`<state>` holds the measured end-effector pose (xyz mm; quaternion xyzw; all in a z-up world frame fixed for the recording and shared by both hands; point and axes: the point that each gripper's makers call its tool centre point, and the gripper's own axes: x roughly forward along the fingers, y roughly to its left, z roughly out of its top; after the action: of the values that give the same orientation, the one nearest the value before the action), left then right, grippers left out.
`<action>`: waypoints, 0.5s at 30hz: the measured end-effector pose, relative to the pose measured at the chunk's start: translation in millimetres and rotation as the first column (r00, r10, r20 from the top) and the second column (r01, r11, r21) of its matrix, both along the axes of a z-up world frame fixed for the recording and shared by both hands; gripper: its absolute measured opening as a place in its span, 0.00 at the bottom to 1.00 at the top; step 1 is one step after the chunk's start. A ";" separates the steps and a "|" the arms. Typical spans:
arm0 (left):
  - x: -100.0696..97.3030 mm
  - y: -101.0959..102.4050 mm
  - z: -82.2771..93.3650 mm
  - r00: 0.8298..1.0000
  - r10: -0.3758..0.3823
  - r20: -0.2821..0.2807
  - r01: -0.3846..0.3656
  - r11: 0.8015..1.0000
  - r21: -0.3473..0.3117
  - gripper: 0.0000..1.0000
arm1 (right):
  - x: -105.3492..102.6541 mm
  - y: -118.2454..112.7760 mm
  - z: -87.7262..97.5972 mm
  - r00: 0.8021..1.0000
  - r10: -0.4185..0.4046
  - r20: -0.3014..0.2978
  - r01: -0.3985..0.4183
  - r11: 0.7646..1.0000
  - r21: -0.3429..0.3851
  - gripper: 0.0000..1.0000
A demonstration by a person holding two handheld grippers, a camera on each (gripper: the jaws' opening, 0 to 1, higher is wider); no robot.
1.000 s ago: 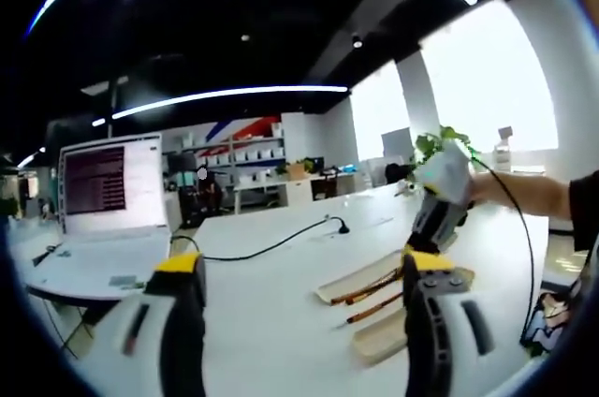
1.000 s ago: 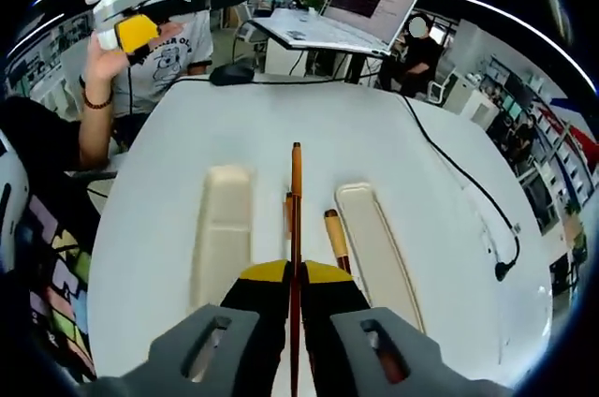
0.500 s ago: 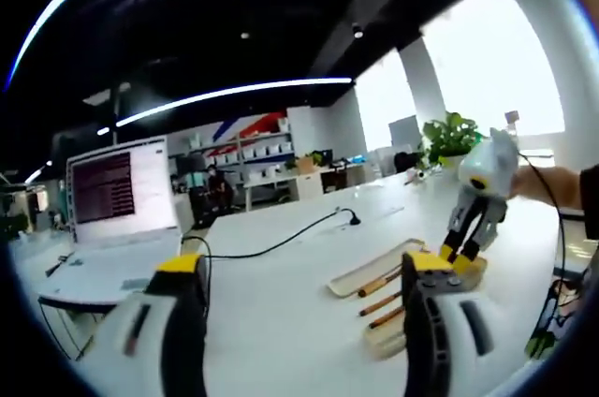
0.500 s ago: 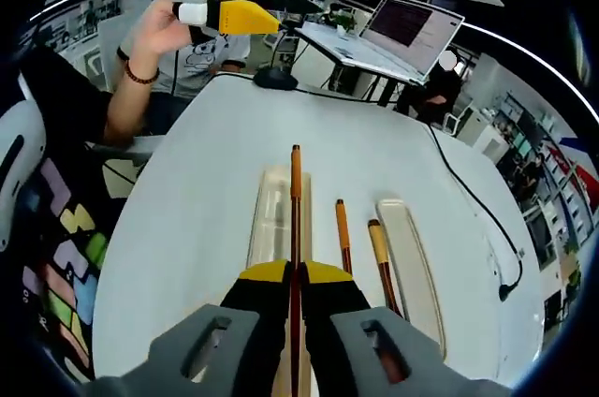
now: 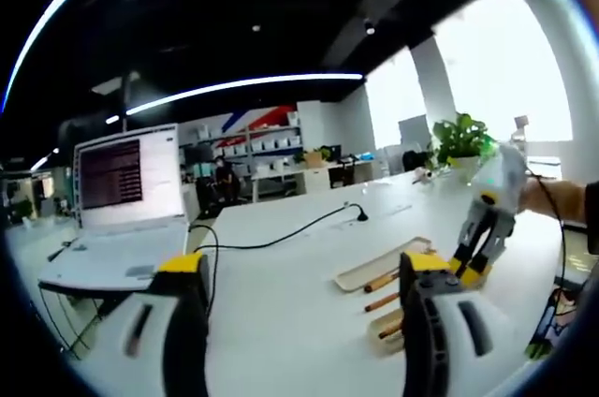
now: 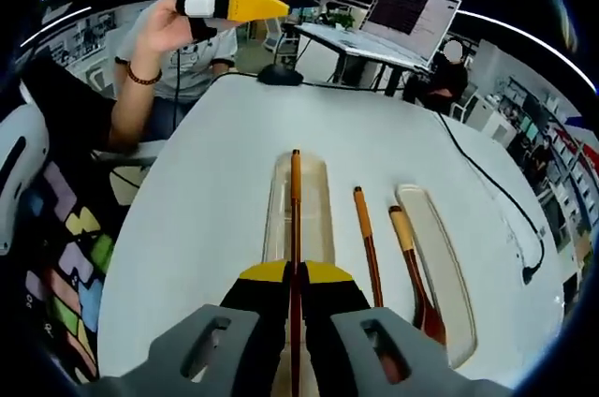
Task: Arrange the utensils inside the cutlery case until each visible utensil rests in its matching compartment.
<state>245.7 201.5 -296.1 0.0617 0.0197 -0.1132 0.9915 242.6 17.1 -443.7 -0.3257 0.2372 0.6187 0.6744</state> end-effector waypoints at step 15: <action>1.2 -0.7 -4.6 1.000 0.001 -0.019 0.000 1.000 0.015 0.86 | -2.0 -0.4 -10.6 0.998 -0.031 -0.050 0.030 0.999 -0.029 0.03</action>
<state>246.9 200.8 -300.7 0.0682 0.0299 -0.1134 0.9908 240.7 16.8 -454.3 -0.3159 0.2679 0.6130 0.6728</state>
